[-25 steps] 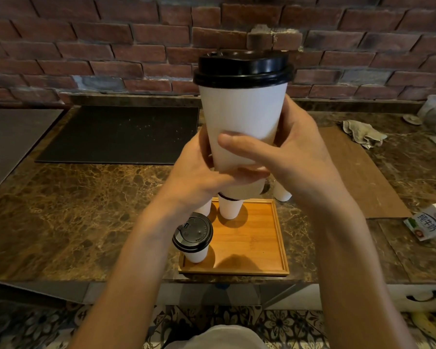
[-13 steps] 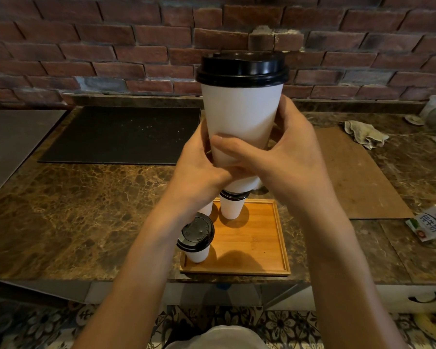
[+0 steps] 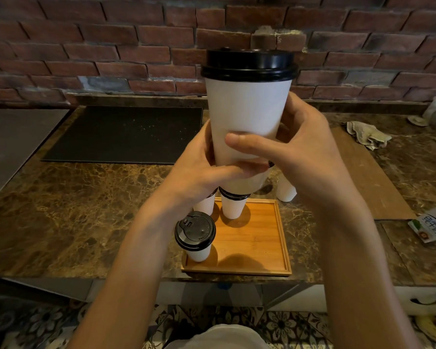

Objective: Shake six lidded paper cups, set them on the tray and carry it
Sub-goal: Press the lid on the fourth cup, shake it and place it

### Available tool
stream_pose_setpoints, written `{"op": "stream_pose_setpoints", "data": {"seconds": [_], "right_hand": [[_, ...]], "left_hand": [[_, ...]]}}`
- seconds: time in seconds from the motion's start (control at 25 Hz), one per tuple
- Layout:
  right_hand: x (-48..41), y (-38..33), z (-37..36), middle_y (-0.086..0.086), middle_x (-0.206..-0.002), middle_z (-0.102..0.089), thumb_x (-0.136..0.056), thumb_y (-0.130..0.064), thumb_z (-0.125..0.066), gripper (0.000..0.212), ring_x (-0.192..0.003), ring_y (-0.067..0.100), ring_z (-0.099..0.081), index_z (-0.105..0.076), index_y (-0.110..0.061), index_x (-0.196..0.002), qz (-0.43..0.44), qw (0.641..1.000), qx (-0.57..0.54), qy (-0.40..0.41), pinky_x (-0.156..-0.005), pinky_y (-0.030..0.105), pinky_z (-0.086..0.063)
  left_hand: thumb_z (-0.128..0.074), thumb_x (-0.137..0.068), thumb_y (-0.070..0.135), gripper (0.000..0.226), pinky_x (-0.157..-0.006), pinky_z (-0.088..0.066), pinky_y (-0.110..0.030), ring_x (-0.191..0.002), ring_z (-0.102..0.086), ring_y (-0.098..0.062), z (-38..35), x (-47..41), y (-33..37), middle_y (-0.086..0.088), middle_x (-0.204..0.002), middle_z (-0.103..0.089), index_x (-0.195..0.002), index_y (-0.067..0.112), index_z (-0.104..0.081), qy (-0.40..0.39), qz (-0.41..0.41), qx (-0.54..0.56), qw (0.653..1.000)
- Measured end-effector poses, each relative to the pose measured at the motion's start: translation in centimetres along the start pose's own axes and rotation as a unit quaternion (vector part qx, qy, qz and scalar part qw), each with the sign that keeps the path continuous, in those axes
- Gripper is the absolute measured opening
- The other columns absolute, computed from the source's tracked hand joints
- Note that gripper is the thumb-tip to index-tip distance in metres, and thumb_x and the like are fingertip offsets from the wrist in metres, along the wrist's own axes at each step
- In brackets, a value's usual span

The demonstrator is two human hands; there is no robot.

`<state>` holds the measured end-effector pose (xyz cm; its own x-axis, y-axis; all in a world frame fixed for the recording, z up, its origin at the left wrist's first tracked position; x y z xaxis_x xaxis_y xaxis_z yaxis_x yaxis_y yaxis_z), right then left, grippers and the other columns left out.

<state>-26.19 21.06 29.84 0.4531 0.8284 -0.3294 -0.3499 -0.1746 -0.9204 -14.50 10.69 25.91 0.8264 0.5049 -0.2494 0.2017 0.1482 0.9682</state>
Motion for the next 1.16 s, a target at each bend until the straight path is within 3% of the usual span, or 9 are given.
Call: {"op": "stream_pose_setpoints", "data": {"seconds": [0.32,0.52,0.8,1.0,1.16], "right_hand": [[0.2,0.6,0.7,-0.013,-0.113,-0.066,-0.067,-0.031,-0.078,0.066,-0.112,0.009,-0.062,-0.053,-0.021,-0.127,0.01,0.995,-0.047,-0.083,-0.086,0.024,-0.053],[0.0,0.5,0.9,-0.014,-0.115,-0.066,-0.07,-0.027,-0.082,0.066,-0.112,0.005,-0.061,-0.051,-0.023,-0.129,0.018,0.996,-0.019,-0.086,-0.089,0.023,-0.053],[0.0,0.7,0.1,-0.016,-0.118,-0.061,-0.071,-0.035,-0.082,0.071,-0.11,0.0,-0.058,-0.048,-0.026,-0.133,-0.004,1.0,0.017,-0.022,-0.085,0.024,-0.056],[-0.2,1.3,-1.5,-0.017,-0.118,-0.057,-0.067,-0.046,-0.082,0.079,-0.108,0.002,-0.057,-0.045,-0.028,-0.134,-0.033,0.995,0.075,0.056,-0.085,0.029,-0.057],[-0.3,1.4,-1.9,-0.017,-0.115,-0.057,-0.066,-0.049,-0.081,0.078,-0.106,0.003,-0.057,-0.045,-0.029,-0.131,-0.036,0.993,0.086,0.079,-0.085,0.031,-0.057]], "left_hand": [[-0.078,-0.063,0.017,0.077,-0.083,-0.052,-0.022,-0.11,-0.062,-0.014,0.3,0.2,-0.2,0.004,-0.115,-0.065,-0.133,0.014,-0.045,-0.062,0.036,0.006,0.997],[-0.08,-0.062,0.019,0.073,-0.082,-0.052,-0.022,-0.109,-0.062,-0.014,0.1,0.2,-0.4,0.005,-0.114,-0.066,-0.128,0.021,-0.048,-0.033,0.023,0.003,0.999],[-0.083,-0.054,0.024,0.08,-0.081,-0.055,-0.026,-0.109,-0.063,-0.016,-0.7,-0.1,-1.1,0.002,-0.116,-0.065,-0.126,0.023,-0.048,0.041,0.009,-0.009,0.999],[-0.079,-0.067,0.002,0.063,-0.071,-0.05,-0.007,-0.097,-0.063,0.008,-1.1,-0.6,-1.6,0.025,-0.098,-0.068,-0.112,0.034,-0.048,0.087,-0.007,-0.037,0.996],[-0.078,-0.068,-0.002,0.063,-0.067,-0.048,-0.005,-0.092,-0.061,0.013,-1.0,-0.7,-1.8,0.018,-0.099,-0.063,-0.108,0.035,-0.047,0.092,-0.002,-0.051,0.994]]}}
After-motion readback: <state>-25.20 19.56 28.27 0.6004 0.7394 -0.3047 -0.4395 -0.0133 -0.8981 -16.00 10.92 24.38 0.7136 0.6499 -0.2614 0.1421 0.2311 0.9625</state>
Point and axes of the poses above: each hand's wrist, its own x-axis away from the middle knuckle, its own z-axis out of the back of the hand, y = z × x, the point moved 1 cm from there along -x, towards the middle knuckle
